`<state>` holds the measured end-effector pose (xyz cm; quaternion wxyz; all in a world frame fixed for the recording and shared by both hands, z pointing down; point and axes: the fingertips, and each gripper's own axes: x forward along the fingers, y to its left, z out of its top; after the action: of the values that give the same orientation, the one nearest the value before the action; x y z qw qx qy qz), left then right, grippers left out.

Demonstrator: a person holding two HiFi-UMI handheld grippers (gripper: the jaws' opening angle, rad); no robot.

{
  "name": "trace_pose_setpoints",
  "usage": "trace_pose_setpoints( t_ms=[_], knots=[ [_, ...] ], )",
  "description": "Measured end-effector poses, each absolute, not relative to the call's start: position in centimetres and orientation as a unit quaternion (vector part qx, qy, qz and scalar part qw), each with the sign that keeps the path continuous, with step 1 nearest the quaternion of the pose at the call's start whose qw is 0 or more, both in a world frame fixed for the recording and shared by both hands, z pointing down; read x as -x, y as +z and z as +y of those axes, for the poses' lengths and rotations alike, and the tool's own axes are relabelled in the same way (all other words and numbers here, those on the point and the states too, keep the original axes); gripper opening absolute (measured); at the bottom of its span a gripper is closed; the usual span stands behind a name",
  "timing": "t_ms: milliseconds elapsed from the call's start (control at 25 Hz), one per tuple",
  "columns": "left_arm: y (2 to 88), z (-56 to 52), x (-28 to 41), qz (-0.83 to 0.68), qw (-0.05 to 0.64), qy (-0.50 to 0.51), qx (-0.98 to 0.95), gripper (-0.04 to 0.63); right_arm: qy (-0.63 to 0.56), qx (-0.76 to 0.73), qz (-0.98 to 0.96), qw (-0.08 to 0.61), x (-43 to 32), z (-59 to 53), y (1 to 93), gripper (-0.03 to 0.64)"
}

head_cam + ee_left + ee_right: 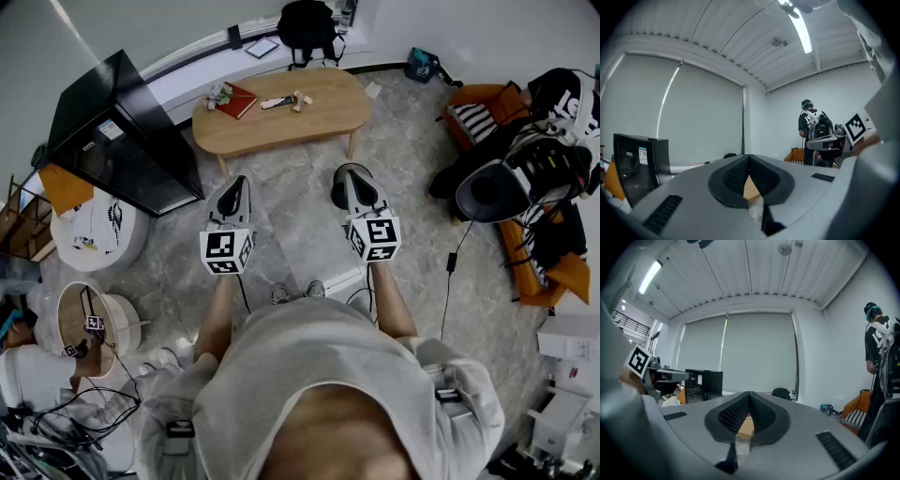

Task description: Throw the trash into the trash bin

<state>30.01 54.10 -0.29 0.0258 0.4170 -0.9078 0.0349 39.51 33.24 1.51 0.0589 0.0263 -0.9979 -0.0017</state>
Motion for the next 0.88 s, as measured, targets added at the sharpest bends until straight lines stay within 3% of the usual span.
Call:
trace_pose_setpoints(
  t_ms=[880],
  knots=[
    [0.8, 50.6, -31.6, -0.916, 0.038, 0.042, -0.398, 0.018, 0.001, 0.005, -0.998, 0.055, -39.9, 30.5, 1.9, 0.029]
  ],
)
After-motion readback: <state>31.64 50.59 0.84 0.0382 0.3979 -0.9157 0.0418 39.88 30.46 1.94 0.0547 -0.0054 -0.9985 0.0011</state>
